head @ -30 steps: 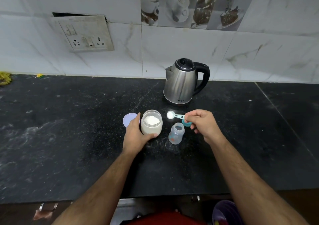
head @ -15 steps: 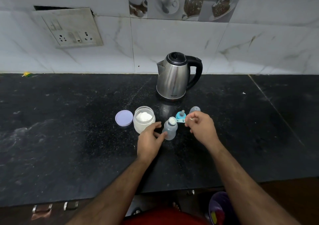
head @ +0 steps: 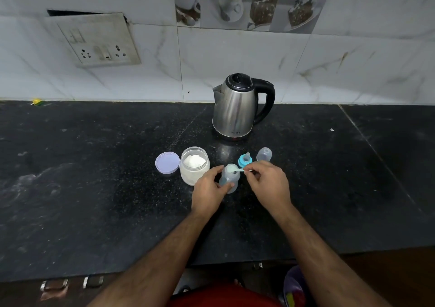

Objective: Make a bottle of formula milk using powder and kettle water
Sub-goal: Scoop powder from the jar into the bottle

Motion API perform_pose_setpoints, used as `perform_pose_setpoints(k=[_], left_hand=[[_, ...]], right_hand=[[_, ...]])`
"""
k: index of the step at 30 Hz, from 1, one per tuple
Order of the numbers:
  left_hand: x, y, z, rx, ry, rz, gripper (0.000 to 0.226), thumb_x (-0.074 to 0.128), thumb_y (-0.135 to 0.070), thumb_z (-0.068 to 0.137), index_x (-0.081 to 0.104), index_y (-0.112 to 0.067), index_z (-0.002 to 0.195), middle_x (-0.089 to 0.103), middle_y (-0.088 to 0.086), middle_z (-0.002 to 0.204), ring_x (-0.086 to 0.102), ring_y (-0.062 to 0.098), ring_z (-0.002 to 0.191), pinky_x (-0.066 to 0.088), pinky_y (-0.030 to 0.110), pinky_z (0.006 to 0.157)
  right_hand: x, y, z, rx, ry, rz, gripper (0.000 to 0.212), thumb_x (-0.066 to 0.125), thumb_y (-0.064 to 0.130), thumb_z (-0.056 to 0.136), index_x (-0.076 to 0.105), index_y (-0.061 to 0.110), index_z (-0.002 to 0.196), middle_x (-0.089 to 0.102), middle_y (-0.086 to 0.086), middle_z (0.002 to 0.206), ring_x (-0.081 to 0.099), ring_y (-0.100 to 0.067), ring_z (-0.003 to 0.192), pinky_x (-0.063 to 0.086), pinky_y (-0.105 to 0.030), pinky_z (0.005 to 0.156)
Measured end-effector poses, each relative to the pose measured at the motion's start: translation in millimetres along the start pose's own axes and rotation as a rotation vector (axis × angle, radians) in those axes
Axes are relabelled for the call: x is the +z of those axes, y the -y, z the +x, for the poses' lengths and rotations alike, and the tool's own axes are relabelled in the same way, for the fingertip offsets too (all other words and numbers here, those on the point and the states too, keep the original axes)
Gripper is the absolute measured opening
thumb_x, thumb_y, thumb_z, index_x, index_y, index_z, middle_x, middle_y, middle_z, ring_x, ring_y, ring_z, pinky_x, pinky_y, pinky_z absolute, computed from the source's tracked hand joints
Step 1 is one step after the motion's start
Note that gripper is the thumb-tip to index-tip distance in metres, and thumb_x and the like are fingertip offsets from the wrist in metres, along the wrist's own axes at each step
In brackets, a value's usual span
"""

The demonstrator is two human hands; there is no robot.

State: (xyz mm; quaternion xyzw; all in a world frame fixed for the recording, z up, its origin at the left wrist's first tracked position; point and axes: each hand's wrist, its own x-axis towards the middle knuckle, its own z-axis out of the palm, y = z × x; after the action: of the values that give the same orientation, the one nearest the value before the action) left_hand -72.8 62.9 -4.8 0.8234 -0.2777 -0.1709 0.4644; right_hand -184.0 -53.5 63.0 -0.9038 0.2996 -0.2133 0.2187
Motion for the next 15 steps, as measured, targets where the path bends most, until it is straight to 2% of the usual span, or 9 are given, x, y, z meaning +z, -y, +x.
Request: perform_pose_setpoints(k=[6,15], left_hand=[[1.1,-0.7,1.1,-0.005,-0.006,-0.016,0.054,0.081,-0.036,0.075,0.061,-0.032,0.125,0.070,-0.016,0.111,0.066,0.004,0.076,0.057,0.039,0.081],[2.1,1.5,1.6,0.008,-0.003,-0.037,0.048,0.079,-0.035,0.076,0.063,-0.034,0.122,0.070,-0.019,0.105,0.066,0.003,0.070,0.058,0.040,0.077]], right_hand=[[1.0,-1.3,-5.2,-0.051,-0.082,0.018,0.011,0.074,0.012,0.083,0.078,0.017,0.092,0.073,0.004,0.090,0.063,-0.012,0.066,0.055,-0.036,0.062],[5.2,-4.4,-13.4,-0.080,-0.082,-0.036,0.011,0.076,0.011,0.081,0.077,0.015,0.092,0.072,0.003,0.088,0.065,-0.011,0.067,0.057,-0.033,0.060]])
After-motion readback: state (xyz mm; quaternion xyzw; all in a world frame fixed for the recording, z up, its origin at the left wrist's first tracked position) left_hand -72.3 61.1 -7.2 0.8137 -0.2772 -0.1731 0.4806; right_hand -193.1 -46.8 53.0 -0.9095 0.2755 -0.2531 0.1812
